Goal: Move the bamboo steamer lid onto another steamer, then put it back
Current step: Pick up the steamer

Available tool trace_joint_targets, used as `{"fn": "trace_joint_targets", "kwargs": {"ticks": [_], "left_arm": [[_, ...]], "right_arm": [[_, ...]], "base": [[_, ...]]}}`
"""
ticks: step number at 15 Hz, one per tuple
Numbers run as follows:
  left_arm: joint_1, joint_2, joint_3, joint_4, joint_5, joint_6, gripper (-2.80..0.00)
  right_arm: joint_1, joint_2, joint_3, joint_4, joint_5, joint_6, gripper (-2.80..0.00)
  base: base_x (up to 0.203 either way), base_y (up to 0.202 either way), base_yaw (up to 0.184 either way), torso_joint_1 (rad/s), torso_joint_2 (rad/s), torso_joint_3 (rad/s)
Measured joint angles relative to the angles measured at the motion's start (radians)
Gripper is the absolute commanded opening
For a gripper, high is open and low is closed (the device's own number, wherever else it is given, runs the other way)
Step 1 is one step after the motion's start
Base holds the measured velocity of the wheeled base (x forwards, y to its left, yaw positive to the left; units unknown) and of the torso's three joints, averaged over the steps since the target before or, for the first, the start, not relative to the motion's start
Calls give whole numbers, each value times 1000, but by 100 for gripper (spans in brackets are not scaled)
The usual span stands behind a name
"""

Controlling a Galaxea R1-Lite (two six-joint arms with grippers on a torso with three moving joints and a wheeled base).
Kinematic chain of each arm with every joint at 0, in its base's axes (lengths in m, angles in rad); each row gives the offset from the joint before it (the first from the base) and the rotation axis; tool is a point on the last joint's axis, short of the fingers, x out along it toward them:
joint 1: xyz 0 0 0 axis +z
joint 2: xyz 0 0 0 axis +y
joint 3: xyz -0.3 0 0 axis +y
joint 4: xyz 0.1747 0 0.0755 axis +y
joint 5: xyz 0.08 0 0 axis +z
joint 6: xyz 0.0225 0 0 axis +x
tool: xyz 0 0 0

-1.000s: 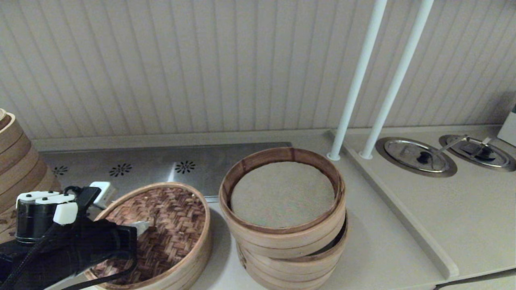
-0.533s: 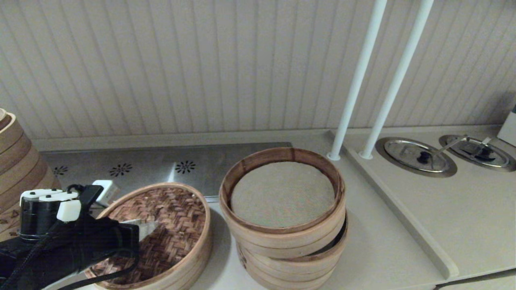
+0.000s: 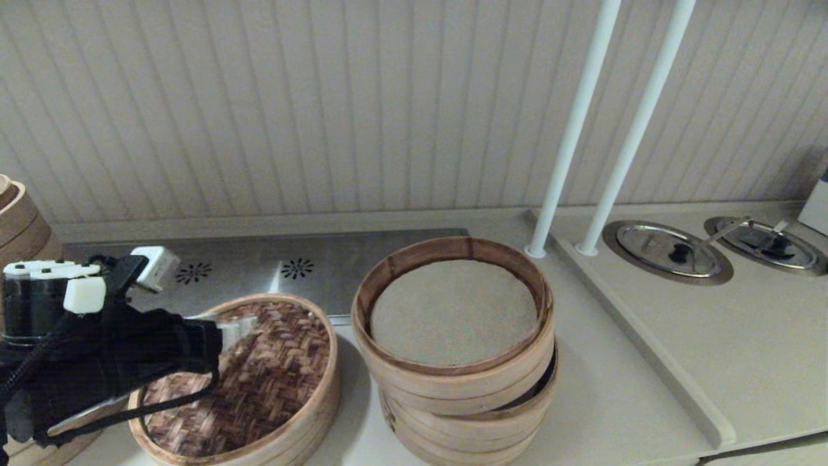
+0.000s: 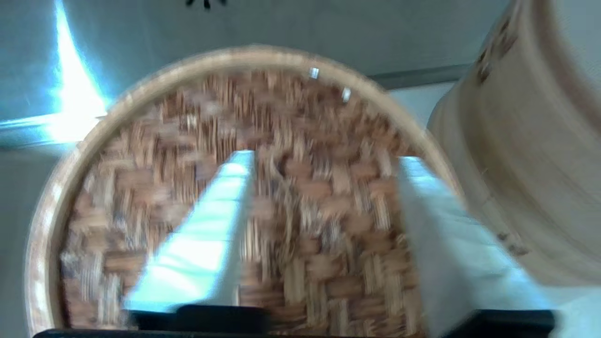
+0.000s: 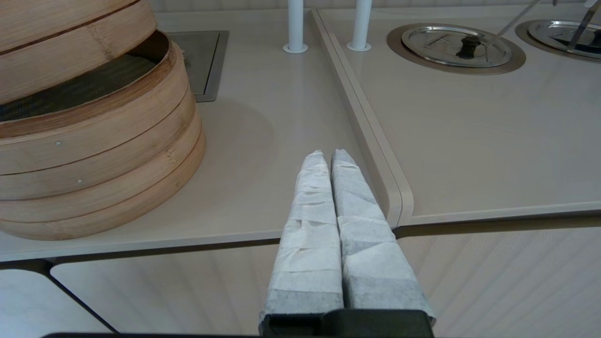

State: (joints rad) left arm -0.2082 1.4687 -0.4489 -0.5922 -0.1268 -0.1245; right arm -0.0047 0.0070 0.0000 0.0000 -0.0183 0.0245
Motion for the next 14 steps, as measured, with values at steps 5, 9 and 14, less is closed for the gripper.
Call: {"fn": "trace_joint_targets", "kwargs": {"ticks": [5,9,14], "left_arm": [[-118,46,-201,175,43,-3,-280],[-286,153,-277,172,221,0,-280],[-389,270,-322,165,281,-1,-280]], "right_arm": [[0,0,0,0,0,0,-280],[0,0,0,0,0,0,-280],[0,0,0,0,0,0,-280]], "base": [[0,0,0,0,0,0],[0,0,0,0,0,0],[0,0,0,0,0,0]]}}
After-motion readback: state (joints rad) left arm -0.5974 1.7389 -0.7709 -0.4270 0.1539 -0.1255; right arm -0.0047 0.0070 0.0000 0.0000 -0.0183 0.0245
